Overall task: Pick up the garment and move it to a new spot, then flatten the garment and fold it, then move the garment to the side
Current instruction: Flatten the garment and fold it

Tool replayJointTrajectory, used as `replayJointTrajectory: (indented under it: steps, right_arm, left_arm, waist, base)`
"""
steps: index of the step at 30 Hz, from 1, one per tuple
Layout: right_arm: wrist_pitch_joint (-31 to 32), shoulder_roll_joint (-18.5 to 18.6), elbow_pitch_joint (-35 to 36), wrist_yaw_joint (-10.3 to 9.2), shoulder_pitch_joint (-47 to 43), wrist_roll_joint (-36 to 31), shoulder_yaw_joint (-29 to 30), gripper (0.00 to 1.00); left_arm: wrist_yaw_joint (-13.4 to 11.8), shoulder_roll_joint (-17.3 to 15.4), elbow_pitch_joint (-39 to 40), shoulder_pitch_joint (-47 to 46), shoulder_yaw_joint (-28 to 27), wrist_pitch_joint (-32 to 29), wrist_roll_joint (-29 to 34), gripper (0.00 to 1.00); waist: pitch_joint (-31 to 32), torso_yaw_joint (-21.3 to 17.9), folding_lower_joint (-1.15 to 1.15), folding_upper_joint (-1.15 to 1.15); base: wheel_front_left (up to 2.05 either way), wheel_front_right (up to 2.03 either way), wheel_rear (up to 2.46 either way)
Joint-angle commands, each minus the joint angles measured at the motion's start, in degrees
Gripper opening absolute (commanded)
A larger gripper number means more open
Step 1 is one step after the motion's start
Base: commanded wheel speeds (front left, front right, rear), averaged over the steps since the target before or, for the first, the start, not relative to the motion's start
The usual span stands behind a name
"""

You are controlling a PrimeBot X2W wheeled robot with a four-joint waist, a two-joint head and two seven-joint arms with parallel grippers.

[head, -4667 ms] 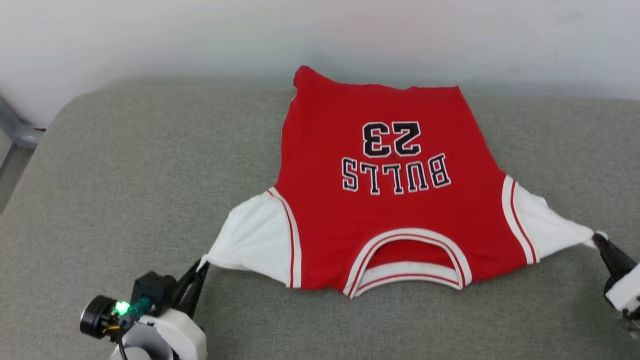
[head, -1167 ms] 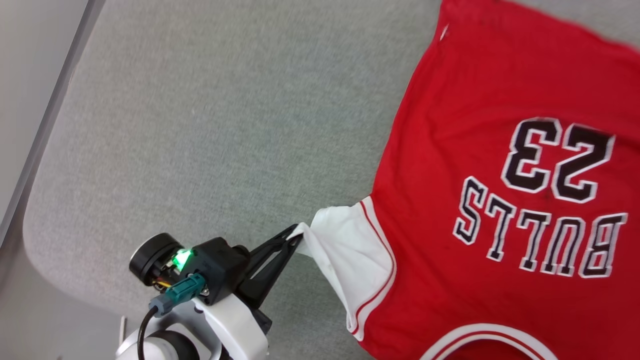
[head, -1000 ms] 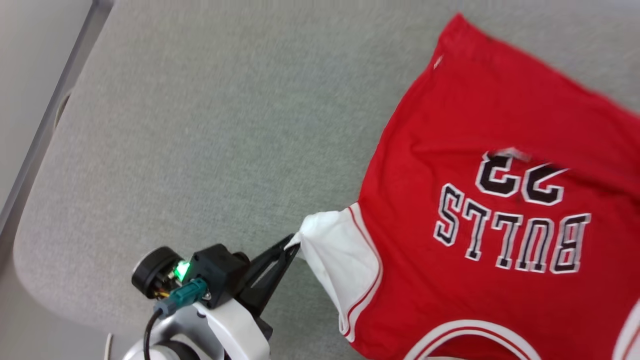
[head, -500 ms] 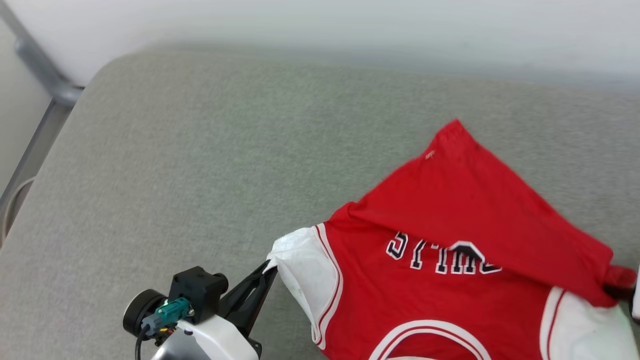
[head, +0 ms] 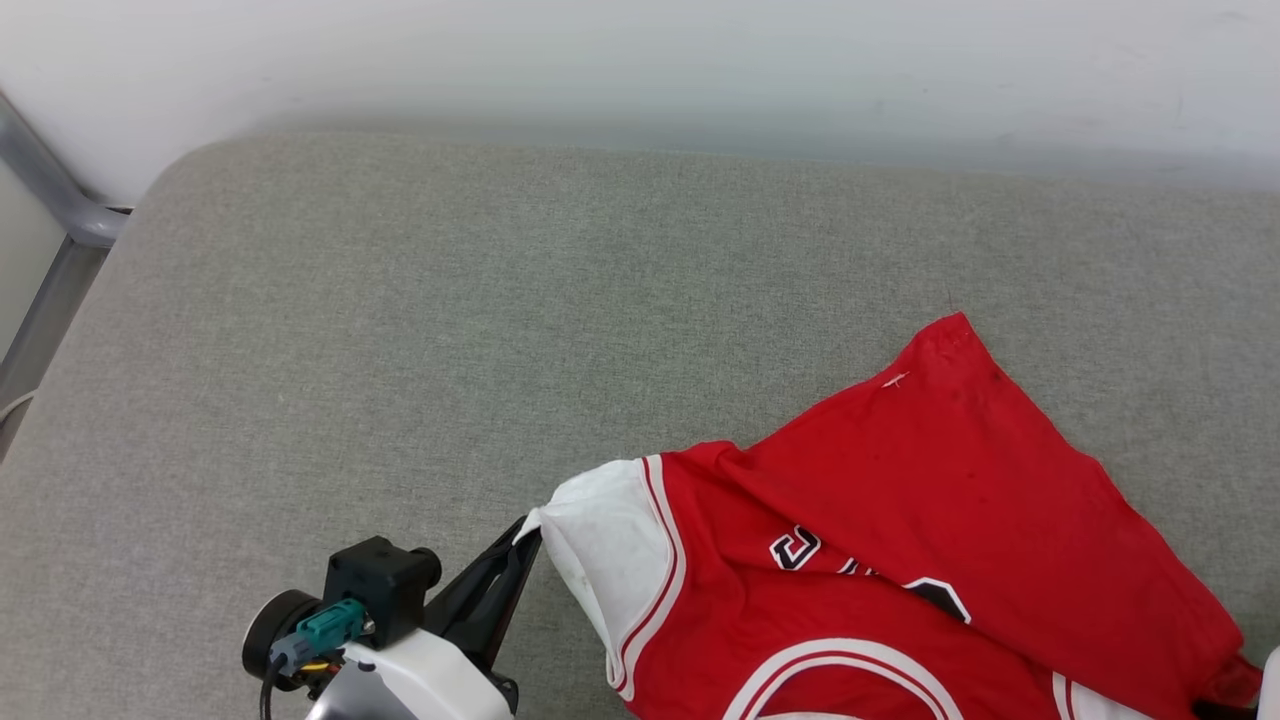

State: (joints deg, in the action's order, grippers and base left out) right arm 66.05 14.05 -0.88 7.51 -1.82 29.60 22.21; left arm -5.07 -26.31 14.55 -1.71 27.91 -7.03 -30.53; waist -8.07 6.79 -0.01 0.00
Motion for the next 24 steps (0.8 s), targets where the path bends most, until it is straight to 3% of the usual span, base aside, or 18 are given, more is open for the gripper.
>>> replayJointTrajectory:
  steps: [1,2,12,19,24]
  right_arm:
    - [-0.79,0.29,-0.03,-0.04,-0.56,-0.57,-0.34,0.38]
    - [-0.92,0.60,-0.07,-0.04,-0.43,-0.56,-0.56,1.00]
    - [5.96,6.77,7.68,-0.04,4.78,4.03,-3.61,1.00]
    - [10.96,5.66,12.99,-0.04,13.55,4.95,-6.39,1.00]
    - [13.11,4.40,11.75,-0.04,22.81,1.61,-10.28,1.00]
  left_arm:
    - [0.14,0.14,-0.17,-0.74,0.10,0.36,-0.04,0.00]
    - [0.18,0.08,-0.22,-0.90,0.09,0.37,0.03,0.00]
    - [-0.21,-0.02,0.99,-1.22,0.55,0.63,0.78,0.00]
    - [0.36,0.24,2.83,-2.48,1.32,0.59,1.22,0.00]
    - [1.11,0.65,3.62,-4.32,2.16,0.40,1.73,0.00]
  waist:
    - [-0.03,0.19,0.01,0.00]
    - [0.00,0.28,0.01,0.00]
    - [-0.28,1.84,0.01,0.00]
    - [-3.49,4.21,0.01,0.00]
    - [-7.38,7.08,0.01,0.00]
  base:
    - [0.00,0.00,0.00]
    - [0.00,0.00,0.00]
    - [0.00,0.00,0.00]
    - [0.00,0.00,0.00]
    - [0.00,0.00,0.00]
